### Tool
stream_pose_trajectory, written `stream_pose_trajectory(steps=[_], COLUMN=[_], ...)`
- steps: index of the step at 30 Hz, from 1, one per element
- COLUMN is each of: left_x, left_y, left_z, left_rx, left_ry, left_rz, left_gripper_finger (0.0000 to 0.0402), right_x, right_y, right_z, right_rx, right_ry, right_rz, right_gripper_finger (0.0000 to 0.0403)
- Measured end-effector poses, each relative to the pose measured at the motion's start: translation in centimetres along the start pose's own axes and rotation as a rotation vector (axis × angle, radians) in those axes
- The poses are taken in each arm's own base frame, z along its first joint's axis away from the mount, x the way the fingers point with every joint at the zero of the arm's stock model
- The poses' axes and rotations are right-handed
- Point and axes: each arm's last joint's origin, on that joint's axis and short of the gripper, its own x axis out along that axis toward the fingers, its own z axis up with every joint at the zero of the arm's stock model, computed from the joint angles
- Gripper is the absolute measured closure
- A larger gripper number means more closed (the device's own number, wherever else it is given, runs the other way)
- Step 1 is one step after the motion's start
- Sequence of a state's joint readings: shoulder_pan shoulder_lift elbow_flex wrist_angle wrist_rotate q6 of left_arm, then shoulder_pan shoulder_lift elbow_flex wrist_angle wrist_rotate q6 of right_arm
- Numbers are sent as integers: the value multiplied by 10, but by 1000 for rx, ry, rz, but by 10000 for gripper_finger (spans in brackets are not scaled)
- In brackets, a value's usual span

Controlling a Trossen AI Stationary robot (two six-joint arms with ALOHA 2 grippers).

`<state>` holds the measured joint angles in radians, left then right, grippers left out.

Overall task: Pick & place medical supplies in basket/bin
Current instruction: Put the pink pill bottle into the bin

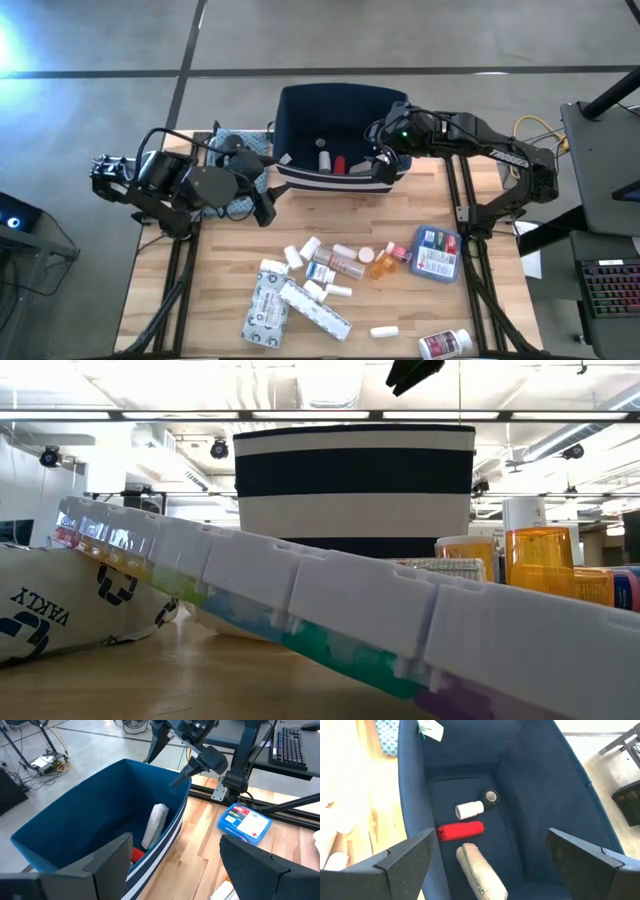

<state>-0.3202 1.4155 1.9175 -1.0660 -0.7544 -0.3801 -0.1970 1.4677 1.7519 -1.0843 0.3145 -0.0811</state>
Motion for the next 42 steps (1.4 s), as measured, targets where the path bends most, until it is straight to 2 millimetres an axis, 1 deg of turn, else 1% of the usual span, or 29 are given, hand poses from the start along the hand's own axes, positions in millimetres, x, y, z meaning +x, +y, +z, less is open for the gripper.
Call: stream_pose_trajectory(steps=[14,24,28,31,35,38,42], left_x=[0,0,0,0,0,0,0], left_y=[0,0,0,0,0,0,0], left_z=[0,0,0,0,1,1,1], left_rx=[0,0,0,0,-5,-5,-5], left_ry=[0,0,0,0,-5,-5,-5], left_rz=[0,0,0,0,-2,-2,-2], left_gripper_finger=[124,124,124,124,124,124,124], right_x=[0,0,0,0,-2,-6,-8], right_y=[0,0,1,3,6,10,19], right_z=[1,-2,-3,-8,-18,-29,-46], right_rx=[1,-1,52,117,208,286,346], right_ry=[-7,18,29,79,195,329,523], right_rz=[-3,0,20,72,164,224,223], right_gripper_finger=[37,37,37,37,37,37,37])
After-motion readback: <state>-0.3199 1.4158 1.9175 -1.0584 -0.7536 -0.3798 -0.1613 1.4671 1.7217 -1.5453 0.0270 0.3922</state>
